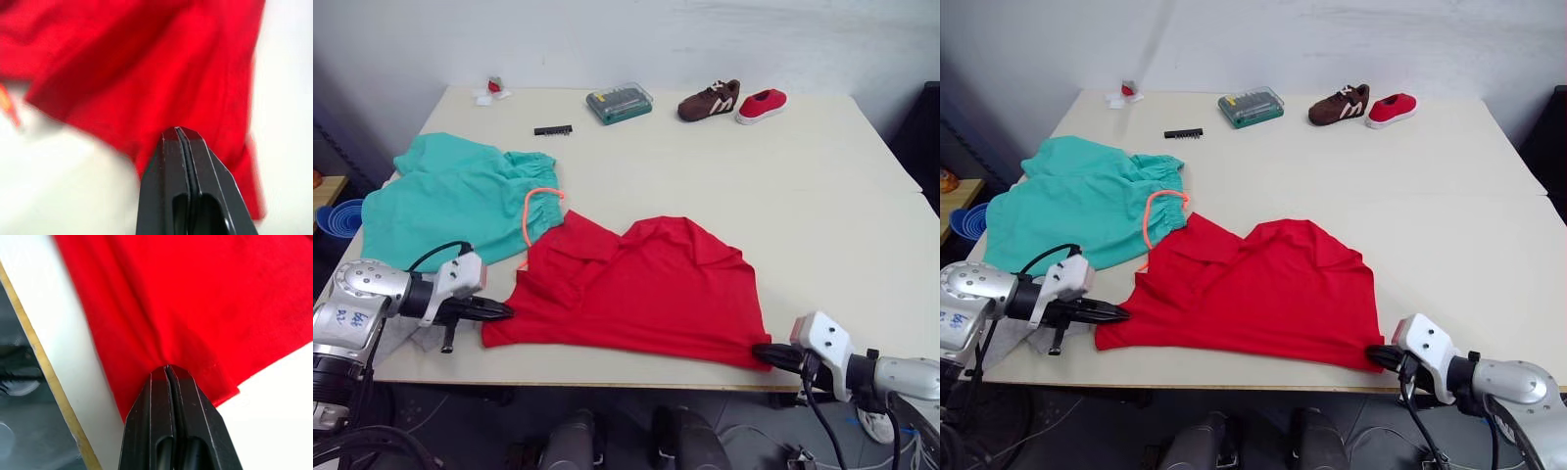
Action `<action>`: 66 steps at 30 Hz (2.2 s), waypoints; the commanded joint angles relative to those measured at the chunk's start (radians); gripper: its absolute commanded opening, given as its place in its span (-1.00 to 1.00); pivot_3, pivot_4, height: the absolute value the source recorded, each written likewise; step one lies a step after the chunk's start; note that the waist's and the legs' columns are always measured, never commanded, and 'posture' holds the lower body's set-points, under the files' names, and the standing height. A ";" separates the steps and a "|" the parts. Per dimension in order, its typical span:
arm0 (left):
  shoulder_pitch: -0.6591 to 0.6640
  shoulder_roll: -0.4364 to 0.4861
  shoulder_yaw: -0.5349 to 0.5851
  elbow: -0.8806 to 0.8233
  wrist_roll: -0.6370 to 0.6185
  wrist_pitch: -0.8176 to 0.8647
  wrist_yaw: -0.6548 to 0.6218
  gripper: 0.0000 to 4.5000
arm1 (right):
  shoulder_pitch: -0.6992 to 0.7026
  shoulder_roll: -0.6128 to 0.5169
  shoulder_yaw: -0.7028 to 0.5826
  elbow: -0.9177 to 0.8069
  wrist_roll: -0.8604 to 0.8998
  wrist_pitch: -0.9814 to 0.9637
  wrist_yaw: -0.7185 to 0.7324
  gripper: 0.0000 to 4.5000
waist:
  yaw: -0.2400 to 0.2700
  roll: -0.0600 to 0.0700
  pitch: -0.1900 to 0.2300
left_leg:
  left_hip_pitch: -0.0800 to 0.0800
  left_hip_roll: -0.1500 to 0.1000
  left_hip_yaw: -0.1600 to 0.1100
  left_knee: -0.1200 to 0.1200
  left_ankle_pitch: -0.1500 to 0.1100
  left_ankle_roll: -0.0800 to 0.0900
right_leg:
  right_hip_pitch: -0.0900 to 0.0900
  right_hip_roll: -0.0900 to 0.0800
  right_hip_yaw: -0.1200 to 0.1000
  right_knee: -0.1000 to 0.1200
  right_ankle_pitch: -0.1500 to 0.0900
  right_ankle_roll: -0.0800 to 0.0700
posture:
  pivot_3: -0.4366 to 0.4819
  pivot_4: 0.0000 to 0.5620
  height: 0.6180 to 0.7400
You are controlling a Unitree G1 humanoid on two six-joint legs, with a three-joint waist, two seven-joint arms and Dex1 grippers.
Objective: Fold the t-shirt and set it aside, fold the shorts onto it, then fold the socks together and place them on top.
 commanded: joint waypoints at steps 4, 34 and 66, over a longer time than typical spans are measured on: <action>-0.023 -0.040 -0.019 -0.158 -0.038 0.099 0.060 -1.00 | -0.188 0.048 0.112 -0.157 0.096 0.155 -0.074 -0.99 | -0.018 0.002 0.001 | 0.002 0.000 0.000 -0.002 0.000 0.000 | 0.001 0.000 0.000 0.000 -0.001 -0.001 | -0.05 -0.47 1.00; 0.113 0.055 0.117 -0.176 0.034 -0.108 0.028 -0.48 | 0.053 -0.019 -0.076 -0.134 -0.092 -0.080 0.054 -0.83 | -0.016 0.001 0.001 | 0.003 0.000 0.000 -0.008 -0.001 0.000 | 0.000 0.000 -0.003 -0.003 -0.002 -0.001 | -0.05 -0.47 1.00; 0.180 0.035 -0.049 0.168 0.330 -0.653 0.138 -0.42 | 0.034 -0.102 0.073 0.040 -0.420 -0.352 0.110 -1.00 | -0.014 0.021 -0.007 | 0.009 0.003 0.002 -0.013 0.002 -0.004 | 0.004 0.000 -0.005 -0.004 -0.008 -0.010 | -0.05 -0.47 1.00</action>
